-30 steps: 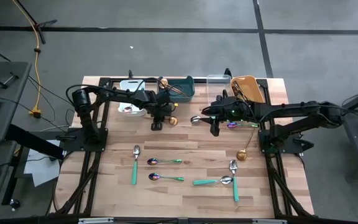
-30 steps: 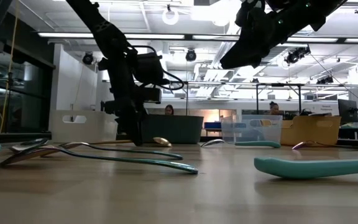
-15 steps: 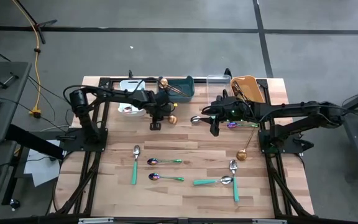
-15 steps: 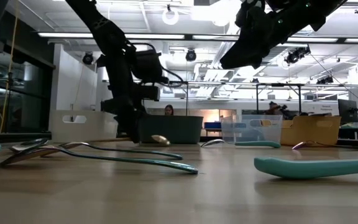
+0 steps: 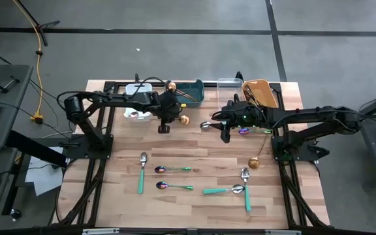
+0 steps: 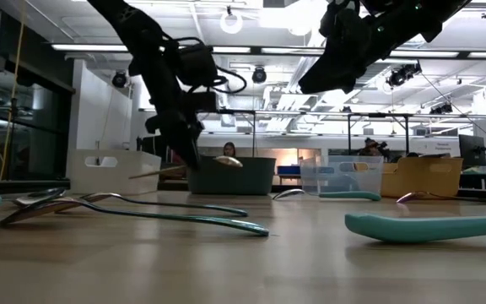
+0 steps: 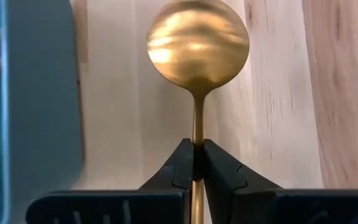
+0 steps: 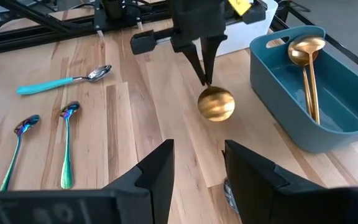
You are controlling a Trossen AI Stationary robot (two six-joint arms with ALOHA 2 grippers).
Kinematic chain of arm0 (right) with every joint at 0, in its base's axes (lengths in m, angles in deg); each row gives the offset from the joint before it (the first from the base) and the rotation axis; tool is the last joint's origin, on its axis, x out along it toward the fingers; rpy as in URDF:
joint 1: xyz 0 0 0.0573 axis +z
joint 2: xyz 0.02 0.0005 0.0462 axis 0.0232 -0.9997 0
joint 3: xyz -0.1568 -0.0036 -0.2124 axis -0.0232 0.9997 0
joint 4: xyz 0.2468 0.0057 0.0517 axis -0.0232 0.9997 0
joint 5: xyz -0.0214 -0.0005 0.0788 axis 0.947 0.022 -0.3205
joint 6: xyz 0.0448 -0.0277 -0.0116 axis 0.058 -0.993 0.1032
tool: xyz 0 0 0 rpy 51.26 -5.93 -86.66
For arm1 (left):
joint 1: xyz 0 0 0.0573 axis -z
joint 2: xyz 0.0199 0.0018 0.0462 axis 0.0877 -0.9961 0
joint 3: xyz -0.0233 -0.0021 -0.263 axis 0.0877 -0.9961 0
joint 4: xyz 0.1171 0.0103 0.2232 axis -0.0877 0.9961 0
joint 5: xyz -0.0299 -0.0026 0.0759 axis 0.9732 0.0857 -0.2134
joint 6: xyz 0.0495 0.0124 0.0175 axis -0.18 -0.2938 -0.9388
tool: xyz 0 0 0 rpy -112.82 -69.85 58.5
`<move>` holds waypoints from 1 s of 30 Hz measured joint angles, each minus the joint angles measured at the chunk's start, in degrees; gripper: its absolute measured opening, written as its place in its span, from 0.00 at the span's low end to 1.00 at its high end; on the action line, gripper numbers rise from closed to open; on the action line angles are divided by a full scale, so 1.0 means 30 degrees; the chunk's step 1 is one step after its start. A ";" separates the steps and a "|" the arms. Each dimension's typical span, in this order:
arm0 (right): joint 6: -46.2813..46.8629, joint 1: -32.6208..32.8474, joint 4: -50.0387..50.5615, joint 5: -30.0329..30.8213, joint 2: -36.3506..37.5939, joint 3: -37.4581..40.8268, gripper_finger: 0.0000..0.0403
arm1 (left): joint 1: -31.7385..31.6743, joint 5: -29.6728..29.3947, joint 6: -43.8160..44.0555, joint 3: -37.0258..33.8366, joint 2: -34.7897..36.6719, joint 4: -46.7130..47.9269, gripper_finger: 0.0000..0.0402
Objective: Sort silverware by color (type)
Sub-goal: Put the gold spoon into the blue bin
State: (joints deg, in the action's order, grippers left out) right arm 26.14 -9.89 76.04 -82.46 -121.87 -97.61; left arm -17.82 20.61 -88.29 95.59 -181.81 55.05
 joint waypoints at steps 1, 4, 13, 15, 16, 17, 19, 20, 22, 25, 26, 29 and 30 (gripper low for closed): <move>-0.0003 0.0000 -0.0005 0.0004 0.0000 0.0001 0.34 | 0.0000 0.0003 0.0002 0.0000 0.0159 0.0027 0.02; -0.0080 0.0000 0.0062 0.0000 0.0000 -0.0002 0.34 | 0.0000 0.0303 -0.0034 0.0022 0.0798 -0.0092 0.02; -0.0566 -0.0002 0.0206 0.0004 0.0000 -0.0002 0.34 | 0.0000 0.3355 0.0024 0.0022 0.3288 -0.0697 0.02; -0.0568 -0.0004 0.0205 0.0003 0.0000 -0.0002 0.34 | 0.0000 0.4310 0.0017 0.0022 0.3801 -0.1288 0.02; -0.0565 0.0000 0.0206 0.0003 0.0000 -0.0002 0.34 | 0.0000 0.4883 0.0018 0.0005 0.4039 -0.1563 0.02; -0.0568 0.0000 0.0213 0.0000 0.0000 -0.0002 0.34 | 0.0000 0.5474 0.0017 -0.0157 0.4290 -0.2224 0.02; -0.0567 -0.0001 0.0206 0.0001 0.0000 -0.0002 0.34 | -0.0068 0.6703 0.0028 -0.0670 0.4760 -0.4008 0.02; -0.0568 -0.0002 0.0206 0.0004 0.0000 -0.0002 0.34 | -0.0139 0.7229 0.0104 -0.1017 0.4943 -0.4983 0.02; -0.0568 -0.0005 0.0204 0.0000 0.0000 -0.0002 0.34 | -0.0304 0.7979 0.0718 -0.1764 0.5170 -0.7275 0.02; -0.0568 0.0000 0.0170 0.0007 0.0000 -0.0002 0.34 | -0.0543 0.7966 0.1936 -0.3050 0.5256 -1.1310 0.02; -0.0568 -0.0004 0.0130 0.0007 0.0000 -0.0002 0.34 | -0.0595 0.7948 0.2282 -0.3485 0.5248 -1.2632 0.02; -0.0568 -0.0003 0.0097 0.0007 0.0000 -0.0002 0.34 | -0.0685 0.7321 0.3143 -0.4312 0.4948 -1.5609 0.02; -0.0568 -0.0007 0.0101 0.0007 0.0000 -0.0002 0.34 | -0.0690 0.6711 0.3295 -0.4508 0.4891 -1.5980 0.02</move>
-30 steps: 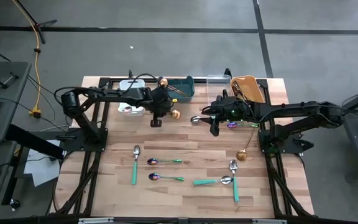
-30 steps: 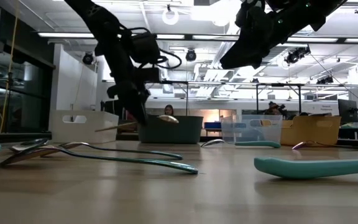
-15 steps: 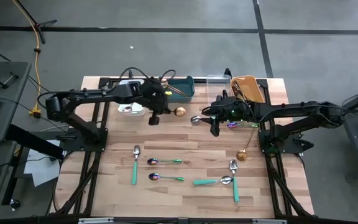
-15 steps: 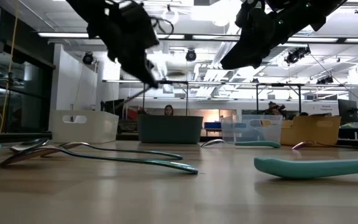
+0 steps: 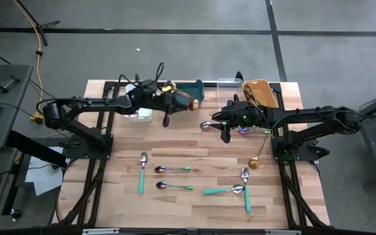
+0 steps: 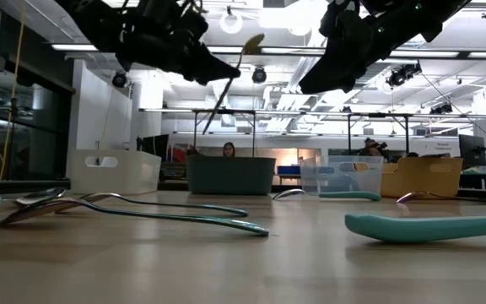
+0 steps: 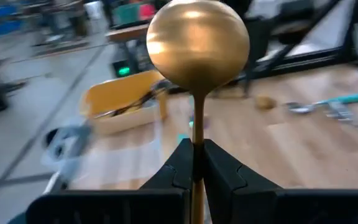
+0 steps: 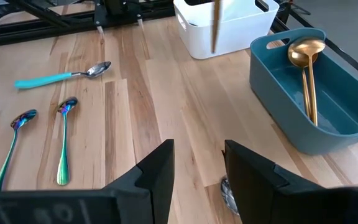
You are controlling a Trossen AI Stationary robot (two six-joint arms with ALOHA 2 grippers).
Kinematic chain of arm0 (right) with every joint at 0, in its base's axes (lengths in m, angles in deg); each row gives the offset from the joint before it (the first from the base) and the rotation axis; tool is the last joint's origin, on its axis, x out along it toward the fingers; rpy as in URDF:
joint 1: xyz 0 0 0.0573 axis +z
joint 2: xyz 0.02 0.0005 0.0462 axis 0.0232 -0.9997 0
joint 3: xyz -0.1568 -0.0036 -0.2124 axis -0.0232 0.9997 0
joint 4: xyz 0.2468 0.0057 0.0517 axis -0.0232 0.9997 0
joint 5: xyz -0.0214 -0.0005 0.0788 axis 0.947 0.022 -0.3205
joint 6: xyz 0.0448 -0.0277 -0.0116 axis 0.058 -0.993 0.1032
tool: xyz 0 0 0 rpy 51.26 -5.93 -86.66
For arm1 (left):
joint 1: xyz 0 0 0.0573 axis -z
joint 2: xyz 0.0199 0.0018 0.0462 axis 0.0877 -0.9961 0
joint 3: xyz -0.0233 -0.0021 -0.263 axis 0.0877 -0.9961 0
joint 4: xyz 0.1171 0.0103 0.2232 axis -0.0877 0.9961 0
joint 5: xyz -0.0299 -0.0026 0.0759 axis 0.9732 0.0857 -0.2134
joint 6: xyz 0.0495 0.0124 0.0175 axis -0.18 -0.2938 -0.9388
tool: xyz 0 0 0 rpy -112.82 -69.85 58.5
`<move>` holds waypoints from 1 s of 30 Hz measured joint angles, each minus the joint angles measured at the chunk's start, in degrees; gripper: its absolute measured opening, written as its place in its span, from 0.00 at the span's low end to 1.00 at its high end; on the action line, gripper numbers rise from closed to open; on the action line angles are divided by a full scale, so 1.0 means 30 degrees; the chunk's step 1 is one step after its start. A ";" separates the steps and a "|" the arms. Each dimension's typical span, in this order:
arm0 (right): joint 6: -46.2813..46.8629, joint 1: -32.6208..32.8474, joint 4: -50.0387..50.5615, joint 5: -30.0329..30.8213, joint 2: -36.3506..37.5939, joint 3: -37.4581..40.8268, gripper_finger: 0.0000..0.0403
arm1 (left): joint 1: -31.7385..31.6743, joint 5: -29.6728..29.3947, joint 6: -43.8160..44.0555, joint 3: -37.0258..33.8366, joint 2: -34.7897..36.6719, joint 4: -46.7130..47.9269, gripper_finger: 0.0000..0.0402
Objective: Sort silverware by color (type)
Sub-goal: Put the gold spoon into the blue bin
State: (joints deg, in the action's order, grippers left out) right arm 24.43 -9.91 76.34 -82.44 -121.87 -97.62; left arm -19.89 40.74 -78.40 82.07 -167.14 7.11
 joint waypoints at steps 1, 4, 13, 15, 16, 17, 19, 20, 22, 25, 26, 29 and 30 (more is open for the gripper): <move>0.0000 0.0005 -0.0004 0.0000 0.0000 0.0000 0.34 | 0.0006 -0.0787 0.0005 -0.0067 -0.0059 -0.0083 0.02; 0.0000 0.0007 -0.0131 0.0000 0.0000 0.0000 0.34 | -0.0002 -0.3197 -0.0620 -0.0082 -0.0123 -0.0351 0.02; -0.0421 -0.0014 -0.1043 0.0028 0.0000 0.0000 0.34 | -0.1127 -0.4289 -0.4511 0.2328 -0.0429 0.1658 0.02; -0.0623 -0.0015 -0.1347 0.0277 0.0000 0.0000 0.34 | -0.1780 -0.3660 -0.5138 0.3084 -0.0913 0.2464 0.02; -0.0641 -0.0015 -0.1480 0.0532 0.0000 0.0000 0.34 | -0.2115 -0.3158 -0.5355 0.3444 -0.1274 0.2684 0.02; -0.0648 -0.0015 -0.1558 0.0661 0.0000 0.0000 0.34 | -0.2420 -0.2622 -0.5547 0.3775 -0.1699 0.2968 0.02; -0.0645 -0.0015 -0.1566 0.0785 0.0007 0.0000 0.34 | -0.2959 -0.1884 -0.5932 0.4473 -0.2588 0.3734 0.02; -0.0636 -0.0015 -0.1546 0.0782 0.0003 0.0000 0.34 | -0.3175 -0.1861 -0.6260 0.4775 -0.2975 0.4221 0.02; -0.0566 -0.0015 -0.1548 0.0787 0.0000 0.0000 0.34 | -0.3422 -0.1931 -0.7062 0.5451 -0.3783 0.5298 0.02; -0.0532 -0.0015 -0.1549 0.0787 0.0007 0.0000 0.34 | -0.3643 -0.2205 -0.8105 0.6198 -0.4758 0.6815 0.02; -0.0510 -0.0015 -0.1542 0.0787 0.0007 0.0000 0.34 | -0.3683 -0.2284 -0.8438 0.6366 -0.5071 0.7083 0.02; -0.0460 -0.0015 -0.1543 0.0787 0.0001 0.0000 0.34 | -0.3688 -0.2616 -0.9368 0.6873 -0.5950 0.7926 0.02; -0.0448 -0.0015 -0.1542 0.0787 0.0004 0.0000 0.34 | -0.3681 -0.2877 -0.9597 0.7050 -0.6242 0.8067 0.02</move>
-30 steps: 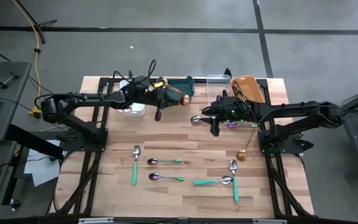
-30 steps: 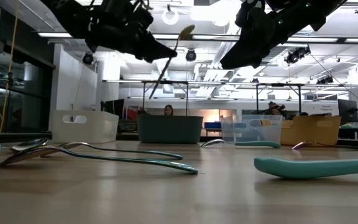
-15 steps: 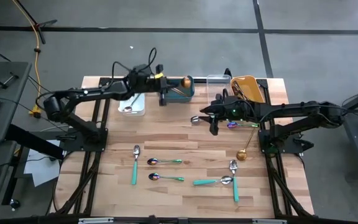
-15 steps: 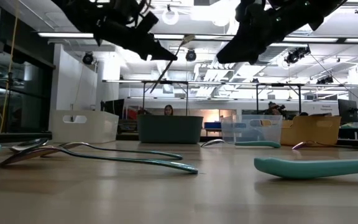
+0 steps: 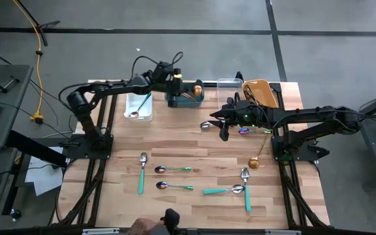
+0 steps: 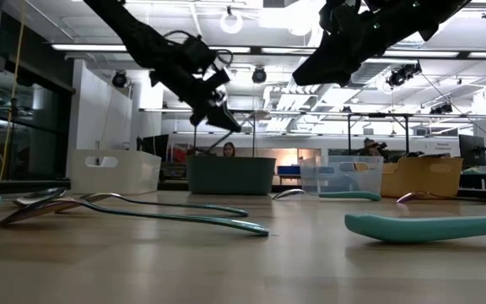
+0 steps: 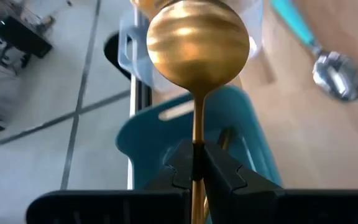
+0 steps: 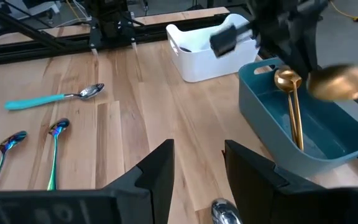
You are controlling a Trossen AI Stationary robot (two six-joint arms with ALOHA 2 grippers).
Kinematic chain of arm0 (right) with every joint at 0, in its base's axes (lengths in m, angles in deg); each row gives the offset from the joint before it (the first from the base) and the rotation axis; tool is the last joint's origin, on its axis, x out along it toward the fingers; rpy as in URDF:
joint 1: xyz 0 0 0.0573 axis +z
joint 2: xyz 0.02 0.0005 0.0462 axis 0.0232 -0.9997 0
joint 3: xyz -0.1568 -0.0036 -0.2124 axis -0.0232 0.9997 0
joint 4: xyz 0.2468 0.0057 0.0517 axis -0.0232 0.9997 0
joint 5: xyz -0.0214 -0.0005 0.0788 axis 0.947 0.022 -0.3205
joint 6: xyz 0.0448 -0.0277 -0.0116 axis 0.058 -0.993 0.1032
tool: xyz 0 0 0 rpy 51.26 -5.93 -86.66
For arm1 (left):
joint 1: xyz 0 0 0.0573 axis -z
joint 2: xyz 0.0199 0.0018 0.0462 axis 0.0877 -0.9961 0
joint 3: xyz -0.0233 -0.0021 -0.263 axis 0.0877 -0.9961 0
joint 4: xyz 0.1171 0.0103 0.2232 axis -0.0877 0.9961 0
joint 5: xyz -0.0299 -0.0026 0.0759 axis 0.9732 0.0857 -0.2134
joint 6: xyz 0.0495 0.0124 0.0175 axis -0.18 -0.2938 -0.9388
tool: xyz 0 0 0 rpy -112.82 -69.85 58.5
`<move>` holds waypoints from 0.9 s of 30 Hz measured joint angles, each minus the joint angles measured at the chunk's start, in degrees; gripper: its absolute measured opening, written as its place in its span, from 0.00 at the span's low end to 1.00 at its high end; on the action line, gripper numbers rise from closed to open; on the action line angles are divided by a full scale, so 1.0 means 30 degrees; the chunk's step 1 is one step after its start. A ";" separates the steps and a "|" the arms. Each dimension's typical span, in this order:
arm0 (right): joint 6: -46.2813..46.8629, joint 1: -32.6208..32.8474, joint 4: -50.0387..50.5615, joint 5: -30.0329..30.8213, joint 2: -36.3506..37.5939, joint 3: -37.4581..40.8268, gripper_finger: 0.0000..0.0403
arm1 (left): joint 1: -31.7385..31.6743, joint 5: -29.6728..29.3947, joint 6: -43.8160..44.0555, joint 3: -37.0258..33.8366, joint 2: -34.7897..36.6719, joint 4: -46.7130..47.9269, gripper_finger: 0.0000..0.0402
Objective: Sort silverware by color (type)
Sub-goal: Put the gold spoon into the blue bin
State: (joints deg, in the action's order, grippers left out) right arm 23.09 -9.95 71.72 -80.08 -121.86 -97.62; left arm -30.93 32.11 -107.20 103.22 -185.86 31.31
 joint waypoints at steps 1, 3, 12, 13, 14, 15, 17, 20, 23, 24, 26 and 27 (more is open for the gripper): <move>0.0011 0.0010 0.0000 0.0000 0.0003 0.0000 0.34 | 0.0001 -0.0181 -0.0161 0.0183 -0.0278 0.0100 0.02; 0.0124 0.0015 0.0015 0.0000 -0.0004 0.0000 0.34 | 0.0038 -0.0424 -0.0356 0.0449 -0.0785 0.0061 0.02; 0.0317 0.0015 0.0219 0.0000 -0.0004 0.0000 0.34 | 0.0572 -0.0763 -0.0895 0.0692 -0.1494 0.0842 0.02; 0.0317 0.0015 0.0219 0.0000 0.0003 0.0000 0.34 | 0.0659 -0.0977 -0.0979 0.0692 -0.1494 0.1039 0.02; 0.0317 0.0015 0.0219 0.0000 0.0003 0.0000 0.34 | 0.0721 -0.1309 -0.1095 0.0692 -0.1494 0.1279 0.02; 0.0317 0.0015 0.0219 0.0000 0.0002 0.0000 0.34 | 0.0798 -0.1713 -0.1222 0.0692 -0.1494 0.1499 0.02; 0.0317 0.0015 0.0219 0.0000 0.0000 0.0000 0.34 | 0.0911 -0.2508 -0.1385 0.0690 -0.1494 0.1778 0.04; 0.0344 0.0015 0.0219 0.0000 0.0002 0.0000 0.34 | 0.1090 -0.3378 -0.1791 0.0689 -0.1494 0.2213 0.09; 0.0456 0.0015 0.0219 0.0000 -0.0004 0.0000 0.34 | 0.1278 -0.4168 -0.1863 0.0685 -0.1494 0.2176 0.13; 0.0456 0.0015 0.0219 0.0000 0.0003 0.0000 0.34 | 0.1288 -0.4296 -0.1863 0.0685 -0.1494 0.2167 0.14; 0.0459 0.0015 0.0219 0.0000 -0.0001 0.0000 0.34 | 0.1290 -0.4336 -0.1737 0.0685 -0.1494 0.2201 0.16; 0.0459 0.0015 0.0219 0.0000 0.0000 0.0000 0.34 | 0.1290 -0.4347 -0.1676 0.0685 -0.1494 0.2198 0.17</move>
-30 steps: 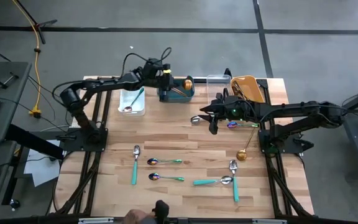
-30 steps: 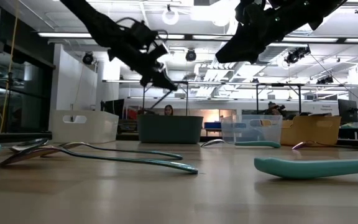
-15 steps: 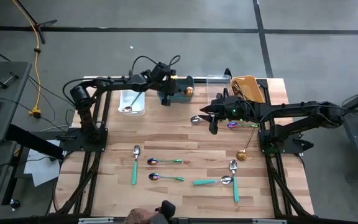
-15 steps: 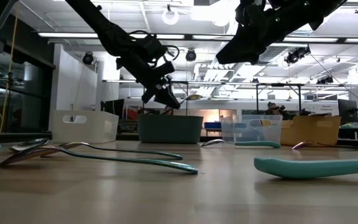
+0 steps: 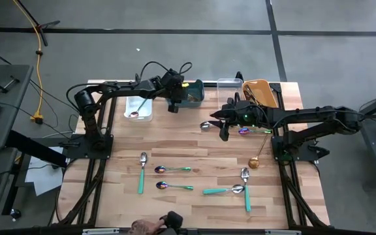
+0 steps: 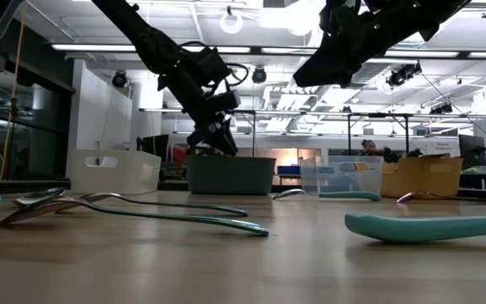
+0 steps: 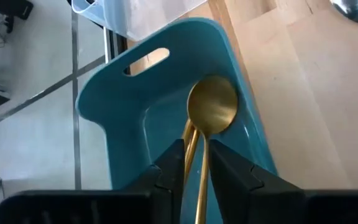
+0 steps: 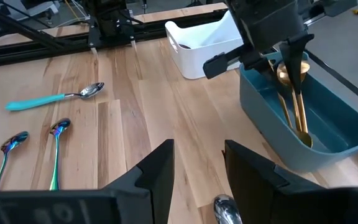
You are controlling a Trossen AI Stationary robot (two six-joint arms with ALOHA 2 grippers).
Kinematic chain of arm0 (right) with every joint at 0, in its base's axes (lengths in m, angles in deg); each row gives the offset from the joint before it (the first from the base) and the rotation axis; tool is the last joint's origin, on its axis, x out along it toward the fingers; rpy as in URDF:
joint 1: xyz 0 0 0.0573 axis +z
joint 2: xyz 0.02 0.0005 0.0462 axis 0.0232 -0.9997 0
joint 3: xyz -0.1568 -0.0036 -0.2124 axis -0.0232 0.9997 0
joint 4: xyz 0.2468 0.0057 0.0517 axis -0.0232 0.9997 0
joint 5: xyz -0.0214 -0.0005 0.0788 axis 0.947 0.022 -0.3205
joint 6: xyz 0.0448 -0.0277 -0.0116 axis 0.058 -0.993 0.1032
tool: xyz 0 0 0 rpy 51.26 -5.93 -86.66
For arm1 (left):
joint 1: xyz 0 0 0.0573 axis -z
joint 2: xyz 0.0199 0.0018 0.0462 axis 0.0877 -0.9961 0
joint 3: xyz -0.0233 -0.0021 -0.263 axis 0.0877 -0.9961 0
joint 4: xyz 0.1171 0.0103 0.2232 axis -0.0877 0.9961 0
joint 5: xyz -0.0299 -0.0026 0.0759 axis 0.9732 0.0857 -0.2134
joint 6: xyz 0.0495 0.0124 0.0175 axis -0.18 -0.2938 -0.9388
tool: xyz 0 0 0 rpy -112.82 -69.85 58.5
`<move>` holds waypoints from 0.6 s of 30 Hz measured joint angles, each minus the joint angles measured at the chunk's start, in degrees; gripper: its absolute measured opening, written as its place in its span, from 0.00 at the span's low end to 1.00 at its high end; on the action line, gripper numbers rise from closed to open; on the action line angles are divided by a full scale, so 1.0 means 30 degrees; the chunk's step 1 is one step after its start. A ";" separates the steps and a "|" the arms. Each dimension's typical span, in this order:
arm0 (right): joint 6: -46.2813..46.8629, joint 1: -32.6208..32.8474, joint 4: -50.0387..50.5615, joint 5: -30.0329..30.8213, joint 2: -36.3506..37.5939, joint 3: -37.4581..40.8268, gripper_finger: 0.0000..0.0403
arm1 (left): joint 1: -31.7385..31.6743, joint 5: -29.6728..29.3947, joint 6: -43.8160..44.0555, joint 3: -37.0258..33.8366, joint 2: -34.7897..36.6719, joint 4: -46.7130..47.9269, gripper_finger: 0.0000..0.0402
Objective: Sort silverware by color (type)
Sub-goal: Put the gold spoon into the blue bin, then put the light blue spoon into the transparent bin
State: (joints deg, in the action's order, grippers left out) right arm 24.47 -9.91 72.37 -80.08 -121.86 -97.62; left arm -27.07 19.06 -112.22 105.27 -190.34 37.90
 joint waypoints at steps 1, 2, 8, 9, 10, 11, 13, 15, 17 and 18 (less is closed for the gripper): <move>-0.0001 0.0000 0.0000 0.0000 0.0004 0.0000 0.34 | -0.0002 -0.0097 0.0120 0.0000 0.0000 -0.0004 0.18; -0.0001 0.0000 0.0000 0.0000 -0.0001 0.0000 0.34 | -0.0007 -0.0260 0.0242 0.0000 0.0000 0.0003 0.18; 0.0004 0.0000 -0.0004 -0.0063 0.0001 0.0000 0.34 | -0.0022 -0.1222 0.0927 0.0000 0.0771 0.0111 0.24; 0.0004 0.0000 0.0000 -0.0066 0.0002 0.0000 0.34 | -0.0022 -0.1150 0.1253 0.0000 0.1073 0.0142 0.24; 0.0004 0.0000 0.0000 -0.0073 -0.0001 0.0000 0.34 | -0.0022 -0.1003 0.1617 0.0000 0.1410 0.0230 0.25; -0.0003 0.0000 -0.0001 -0.0067 0.0004 0.0000 0.34 | -0.0022 -0.0685 0.2060 0.0000 0.1786 0.0282 0.26; 0.0004 0.0000 -0.0001 -0.0073 0.0003 0.0000 0.34 | -0.0022 0.0432 0.3279 0.0000 0.2524 0.0414 0.27; 0.0001 0.0000 0.0000 -0.0070 0.0004 0.0000 0.34 | -0.0077 0.2126 0.4862 -0.0007 0.3308 0.0726 0.28; 0.0004 0.0000 -0.0006 -0.0073 0.0004 0.0000 0.34 | -0.0080 0.4257 0.6504 -0.0007 0.4033 0.0919 0.28; 0.0004 0.0000 -0.0007 -0.0073 0.0002 0.0000 0.34 | -0.0080 0.5521 0.7273 -0.0067 0.4364 0.1071 0.28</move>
State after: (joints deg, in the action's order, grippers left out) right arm 24.48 -9.91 72.35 -80.30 -121.86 -97.62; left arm -27.31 35.63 -90.40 105.07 -177.25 41.12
